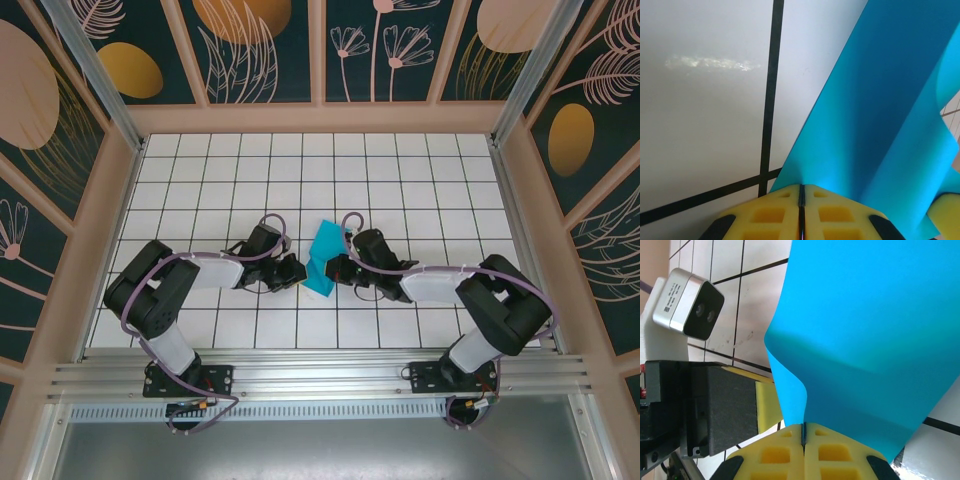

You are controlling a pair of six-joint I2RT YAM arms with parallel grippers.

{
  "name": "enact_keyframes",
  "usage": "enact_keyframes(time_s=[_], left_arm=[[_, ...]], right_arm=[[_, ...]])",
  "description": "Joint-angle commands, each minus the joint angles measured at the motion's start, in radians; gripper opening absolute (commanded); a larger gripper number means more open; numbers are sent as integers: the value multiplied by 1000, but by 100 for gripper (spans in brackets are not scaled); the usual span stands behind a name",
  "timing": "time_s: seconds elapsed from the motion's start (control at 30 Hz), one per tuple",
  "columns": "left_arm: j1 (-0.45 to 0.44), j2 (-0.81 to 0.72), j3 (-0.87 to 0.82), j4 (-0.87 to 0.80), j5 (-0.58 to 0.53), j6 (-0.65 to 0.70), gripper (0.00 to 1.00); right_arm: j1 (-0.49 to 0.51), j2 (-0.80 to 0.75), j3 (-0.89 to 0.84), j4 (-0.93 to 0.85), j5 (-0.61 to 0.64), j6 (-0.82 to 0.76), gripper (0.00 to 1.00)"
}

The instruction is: Fold a paper plane with a square sheet of paper (pick it up from the middle)

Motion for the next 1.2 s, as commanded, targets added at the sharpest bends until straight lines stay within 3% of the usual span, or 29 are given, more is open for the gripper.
enact_keyframes(time_s=[0.0, 0.1, 0.2, 0.27, 0.4, 0.57, 0.83, 1.03, 1.17], left_arm=[[-3, 39, -2, -79, -59, 33, 12], [-3, 42, 2, -81, -57, 35, 12], [-3, 41, 2, -80, -59, 35, 12], [-3, 44, 2, -79, -57, 35, 12], [-4, 40, 3, -75, -53, 32, 12], [-4, 32, 18, -71, -51, 34, 13], [-4, 44, 45, -60, -37, 41, 14], [-4, 51, 55, -42, -25, 40, 15], [-4, 57, 62, -19, 1, 43, 16]], right_arm=[[-8, 11, 14, 70, -99, -53, 2], [-6, -18, 35, 64, -121, -58, 2], [-3, -54, 79, -89, 73, 17, 3], [17, -55, 112, -152, 126, 16, 3], [129, -21, 202, -263, 299, 15, 5], [178, 53, 257, -299, 321, 2, 7], [184, 38, 265, -331, 338, -35, 14], [178, -7, 227, -279, 263, -53, 44], [140, -91, 155, -202, 233, -22, 52]])
